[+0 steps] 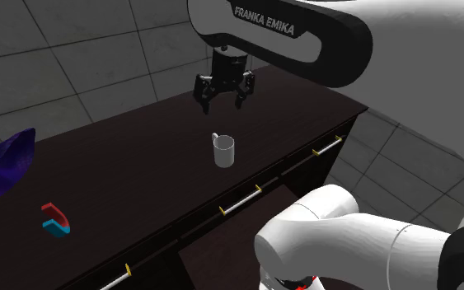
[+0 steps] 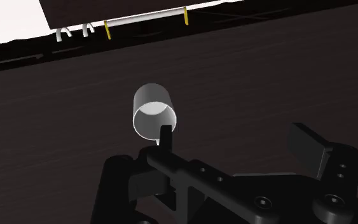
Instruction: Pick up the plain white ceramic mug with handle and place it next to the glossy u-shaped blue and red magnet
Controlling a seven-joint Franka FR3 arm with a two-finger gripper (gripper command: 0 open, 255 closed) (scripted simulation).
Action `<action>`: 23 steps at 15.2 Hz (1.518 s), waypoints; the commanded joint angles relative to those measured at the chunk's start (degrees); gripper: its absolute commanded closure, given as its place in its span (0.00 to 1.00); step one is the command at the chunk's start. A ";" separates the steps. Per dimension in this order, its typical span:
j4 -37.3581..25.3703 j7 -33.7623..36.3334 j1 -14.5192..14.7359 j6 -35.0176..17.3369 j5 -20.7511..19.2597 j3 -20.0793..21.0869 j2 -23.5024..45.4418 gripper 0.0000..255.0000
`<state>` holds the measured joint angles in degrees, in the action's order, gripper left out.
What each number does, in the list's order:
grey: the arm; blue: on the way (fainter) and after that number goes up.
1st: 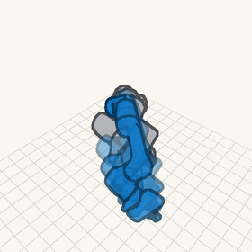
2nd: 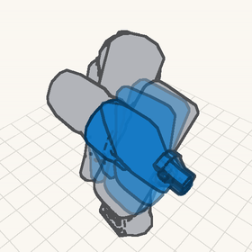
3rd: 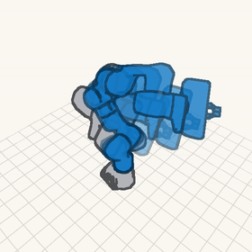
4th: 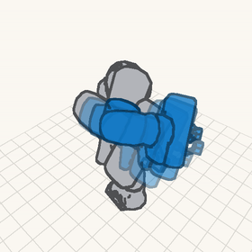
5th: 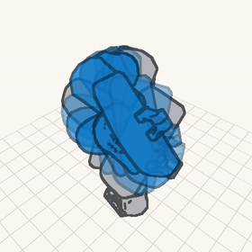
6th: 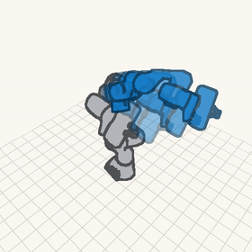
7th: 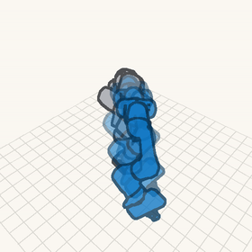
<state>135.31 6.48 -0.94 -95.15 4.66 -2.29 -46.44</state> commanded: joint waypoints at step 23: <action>14.72 -17.16 3.15 -37.33 -6.45 -2.96 26.62 0.00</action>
<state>149.80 -10.70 2.12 -131.43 -1.83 -5.28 -20.60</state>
